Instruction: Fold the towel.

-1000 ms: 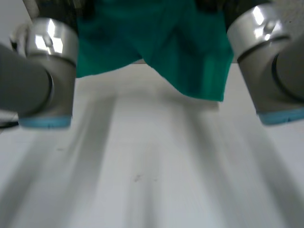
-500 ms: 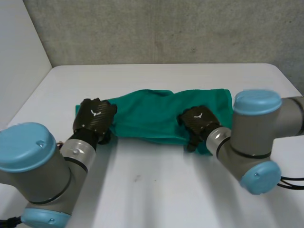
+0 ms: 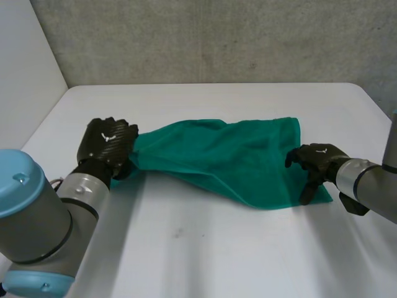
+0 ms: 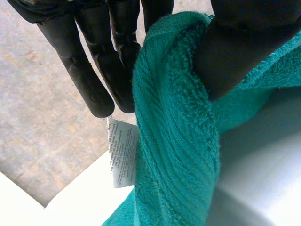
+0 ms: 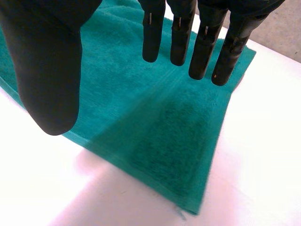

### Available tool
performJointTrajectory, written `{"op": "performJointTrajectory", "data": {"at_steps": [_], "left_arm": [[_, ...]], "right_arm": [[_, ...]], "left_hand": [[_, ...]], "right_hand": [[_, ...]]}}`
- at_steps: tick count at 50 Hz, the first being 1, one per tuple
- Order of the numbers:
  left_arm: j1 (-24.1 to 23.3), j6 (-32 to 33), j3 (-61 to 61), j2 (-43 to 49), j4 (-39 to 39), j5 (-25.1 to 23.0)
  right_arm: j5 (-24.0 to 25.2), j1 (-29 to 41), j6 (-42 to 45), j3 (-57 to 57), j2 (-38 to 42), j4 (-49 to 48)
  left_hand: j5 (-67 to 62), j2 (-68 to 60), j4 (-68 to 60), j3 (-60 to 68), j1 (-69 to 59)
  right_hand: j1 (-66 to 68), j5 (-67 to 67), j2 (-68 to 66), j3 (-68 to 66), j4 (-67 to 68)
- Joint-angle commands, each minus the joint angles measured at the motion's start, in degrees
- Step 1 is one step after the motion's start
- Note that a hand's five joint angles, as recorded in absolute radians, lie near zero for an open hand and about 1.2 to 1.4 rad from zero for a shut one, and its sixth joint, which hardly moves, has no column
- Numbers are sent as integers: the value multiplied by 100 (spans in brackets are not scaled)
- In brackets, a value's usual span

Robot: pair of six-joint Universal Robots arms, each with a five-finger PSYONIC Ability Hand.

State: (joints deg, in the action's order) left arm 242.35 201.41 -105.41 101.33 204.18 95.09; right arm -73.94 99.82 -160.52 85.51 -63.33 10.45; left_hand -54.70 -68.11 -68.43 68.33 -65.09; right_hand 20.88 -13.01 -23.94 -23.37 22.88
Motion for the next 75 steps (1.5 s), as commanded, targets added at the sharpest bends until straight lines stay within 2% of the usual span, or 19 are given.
{"op": "performJointTrajectory", "data": {"at_steps": [1, 11, 18, 56, 61, 62, 63, 64, 75], "left_arm": [[172, 12, 135, 1, -1, -8], [172, -5, 135, 27, -1, -8], [172, -5, 126, 53, -1, -8], [172, -14, 82, 80, -1, 1], [181, -14, 82, 89, -1, 1], [181, -14, 82, 89, -1, 1], [181, -14, 82, 97, -1, 1], [198, -14, 82, 115, -1, 1], [269, -14, 100, 150, -1, 10]], "right_arm": [[626, -305, 187, 325, 119, -702], [609, -420, 1023, 510, 444, -1098], [618, -428, 1040, 545, 471, -1098], [547, -376, 1058, -61, 1148, -1502], [293, -376, 1032, -263, 1244, -1616], [258, -376, 1032, -281, 1244, -1669], [196, -393, 1023, -290, 1236, -1774], [170, -393, 1023, -290, 1236, -1844], [90, -420, 470, -307, 129, -2030]], "left_hand": [[-1530, -1189, -1157, 1167, -1491], [-1530, -1189, -1157, 1167, -1491], [-1530, -1189, -1157, 1167, -1491], [-1530, -1189, -1157, 1167, -1491], [-1530, -1189, -1157, 1167, -1491], [-1530, -1189, -1157, 1167, -1491], [-1530, -1189, -1157, 1167, -1491], [-1530, -1189, -1157, 1167, -1491], [-1530, -1189, -1157, 1167, -1491]], "right_hand": [[719, -506, -414, -470, 519], [754, -541, -449, -505, 554], [652, -439, -347, -404, 452], [2066, -1852, -1760, -1817, 1865], [3861, -3648, -3556, -3612, 3661], [4348, -4135, -4043, -4100, 4148], [5552, -5339, -5247, -5304, 5352], [5908, -5695, -5603, -5659, 5708], [5912, -5699, -5606, -5663, 5712]]}}
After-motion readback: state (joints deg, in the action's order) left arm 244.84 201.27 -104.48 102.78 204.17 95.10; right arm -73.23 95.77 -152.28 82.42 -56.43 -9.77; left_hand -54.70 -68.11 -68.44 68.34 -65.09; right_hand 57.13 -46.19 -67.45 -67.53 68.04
